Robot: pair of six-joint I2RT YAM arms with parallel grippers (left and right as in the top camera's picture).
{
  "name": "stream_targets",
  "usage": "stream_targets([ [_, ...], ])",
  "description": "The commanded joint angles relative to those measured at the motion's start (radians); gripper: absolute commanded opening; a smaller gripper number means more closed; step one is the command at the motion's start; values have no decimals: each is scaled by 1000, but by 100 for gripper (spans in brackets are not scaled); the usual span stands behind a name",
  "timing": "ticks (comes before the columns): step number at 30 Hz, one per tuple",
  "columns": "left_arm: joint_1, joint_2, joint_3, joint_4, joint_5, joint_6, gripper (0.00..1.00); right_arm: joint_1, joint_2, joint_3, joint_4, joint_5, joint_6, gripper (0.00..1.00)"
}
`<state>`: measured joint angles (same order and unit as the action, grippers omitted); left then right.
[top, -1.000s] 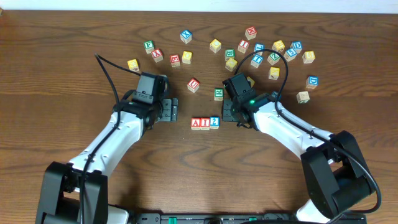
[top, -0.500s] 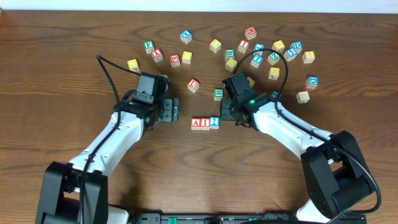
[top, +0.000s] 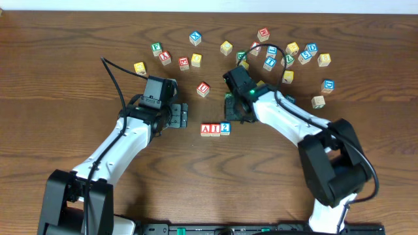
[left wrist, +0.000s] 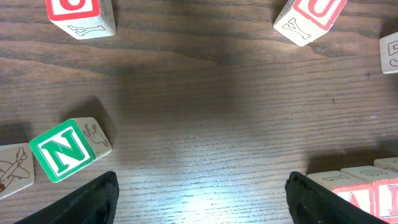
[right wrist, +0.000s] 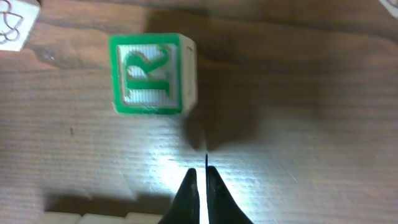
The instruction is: Spell out AI2
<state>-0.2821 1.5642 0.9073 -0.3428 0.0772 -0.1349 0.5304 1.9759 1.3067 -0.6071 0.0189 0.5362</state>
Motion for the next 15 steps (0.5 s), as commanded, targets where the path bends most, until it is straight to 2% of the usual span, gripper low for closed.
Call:
stream_targets([
  [1,3,-18,9,-5,9,-9,85,8,26,43,-10,-4,-43,1],
  [15,3,-18,9,-6,9,-9,85,47,27,47,-18,-3,-51,1],
])
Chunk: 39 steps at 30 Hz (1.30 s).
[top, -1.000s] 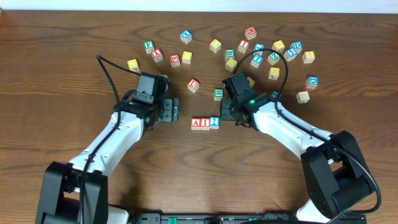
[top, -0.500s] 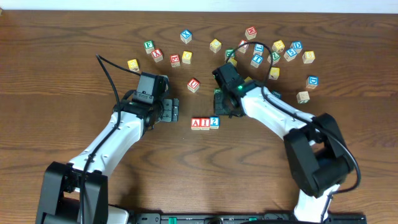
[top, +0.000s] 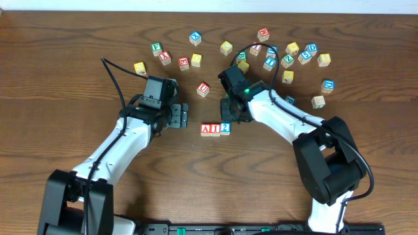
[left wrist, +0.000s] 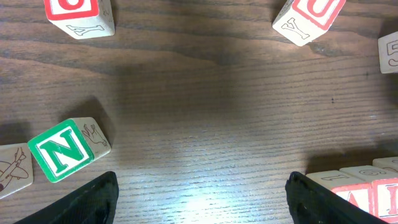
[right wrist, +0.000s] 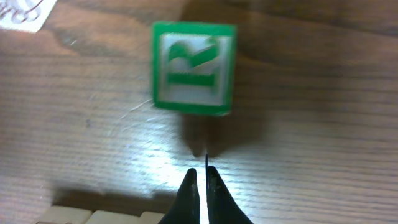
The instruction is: Spell out AI2
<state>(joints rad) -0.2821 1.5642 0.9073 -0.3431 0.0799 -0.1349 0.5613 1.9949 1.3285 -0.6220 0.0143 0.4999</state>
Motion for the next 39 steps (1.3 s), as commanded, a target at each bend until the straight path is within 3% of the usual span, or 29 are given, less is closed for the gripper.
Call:
stream_targets([
  [1,3,-18,9,-6,6,-9,85,18,8,26,-2,0,-15,1],
  [39,3,-18,9,-8,6,-9,85,49,8,26,-38,-25,12,1],
])
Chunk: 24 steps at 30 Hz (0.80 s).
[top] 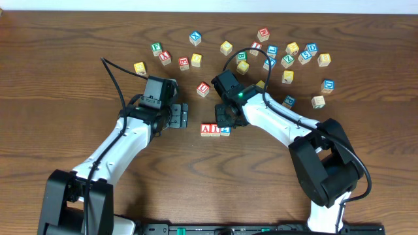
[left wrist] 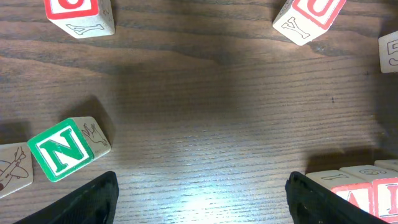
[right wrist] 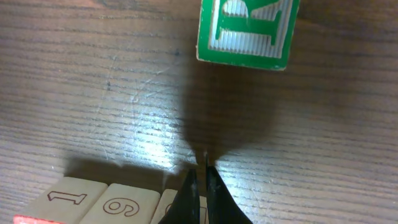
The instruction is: Spell out AI2
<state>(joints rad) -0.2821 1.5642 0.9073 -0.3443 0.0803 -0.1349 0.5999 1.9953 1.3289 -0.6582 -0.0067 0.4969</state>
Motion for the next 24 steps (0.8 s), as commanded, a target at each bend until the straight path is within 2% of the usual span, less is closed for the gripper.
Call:
stream_targets([
  [1,3,-18,9,-6,6,-9,85,11,8,25,-2,-4,15,1],
  [24,3,-18,9,-6,6,-10,85,11,8,25,3,-16,14,1],
])
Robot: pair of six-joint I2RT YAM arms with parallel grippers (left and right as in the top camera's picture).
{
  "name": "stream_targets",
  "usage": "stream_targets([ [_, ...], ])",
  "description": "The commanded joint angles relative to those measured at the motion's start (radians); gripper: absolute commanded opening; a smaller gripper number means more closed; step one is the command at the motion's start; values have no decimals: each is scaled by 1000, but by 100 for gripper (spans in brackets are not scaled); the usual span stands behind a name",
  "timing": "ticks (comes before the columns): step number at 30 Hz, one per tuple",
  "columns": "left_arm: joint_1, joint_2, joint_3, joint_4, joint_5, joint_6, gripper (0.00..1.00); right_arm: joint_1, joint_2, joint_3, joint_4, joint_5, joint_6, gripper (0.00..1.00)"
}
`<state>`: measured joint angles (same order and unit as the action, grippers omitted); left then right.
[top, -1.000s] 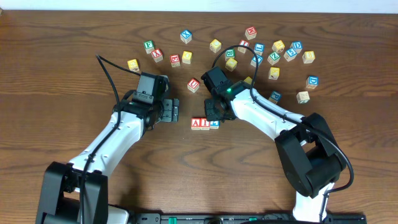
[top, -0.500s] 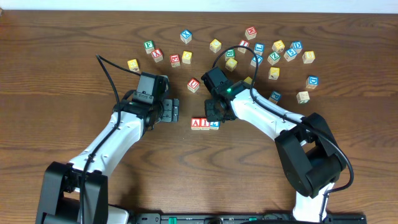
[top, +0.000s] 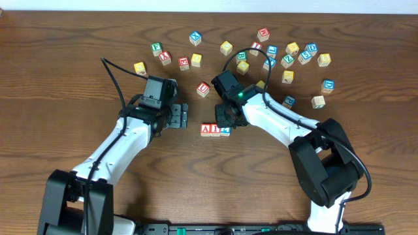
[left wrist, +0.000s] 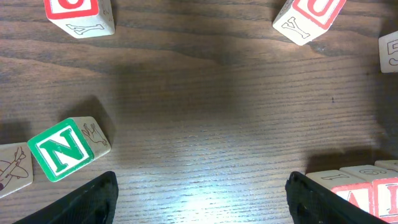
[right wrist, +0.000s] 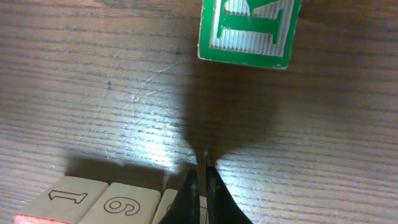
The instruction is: Spell out AI2
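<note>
Three blocks stand in a row reading A [top: 205, 129], I [top: 215, 129] and 2 [top: 225, 130] at the table's middle. My right gripper [top: 226, 119] is shut on nothing, its tips [right wrist: 199, 177] just behind the row's right end. The pale back faces of the row [right wrist: 118, 202] show at the bottom of the right wrist view. My left gripper [top: 177, 116] stands open to the left of the row. Its fingers [left wrist: 93, 199] have bare wood between them, and the red A block [left wrist: 364, 190] peeks from behind the right finger.
A green R block [right wrist: 249, 28] lies just beyond the right fingertips. A green N block [left wrist: 62, 149] and two red-lettered blocks [left wrist: 78, 12] lie ahead of the left gripper. Several loose letter blocks [top: 287, 55] are scattered across the far side of the table.
The A, I, 2 row stood in place throughout, and my left gripper stayed open beside it. My shut right gripper was first to the right of the row, facing the green R block. It was then nearer the row, and stands now at the 2 block's back.
</note>
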<state>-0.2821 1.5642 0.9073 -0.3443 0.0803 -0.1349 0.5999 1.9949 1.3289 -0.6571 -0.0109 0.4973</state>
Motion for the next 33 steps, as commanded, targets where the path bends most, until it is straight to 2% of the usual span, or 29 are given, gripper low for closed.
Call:
stream_targets([
  [1,3,-18,9,-6,6,-10,85,11,8,25,2,-12,14,1],
  [24,3,-18,9,-6,6,-9,85,10,8,25,10,-25,3,1],
  [33,3,-18,9,-6,6,-9,85,-10,8,25,16,71,47,1],
])
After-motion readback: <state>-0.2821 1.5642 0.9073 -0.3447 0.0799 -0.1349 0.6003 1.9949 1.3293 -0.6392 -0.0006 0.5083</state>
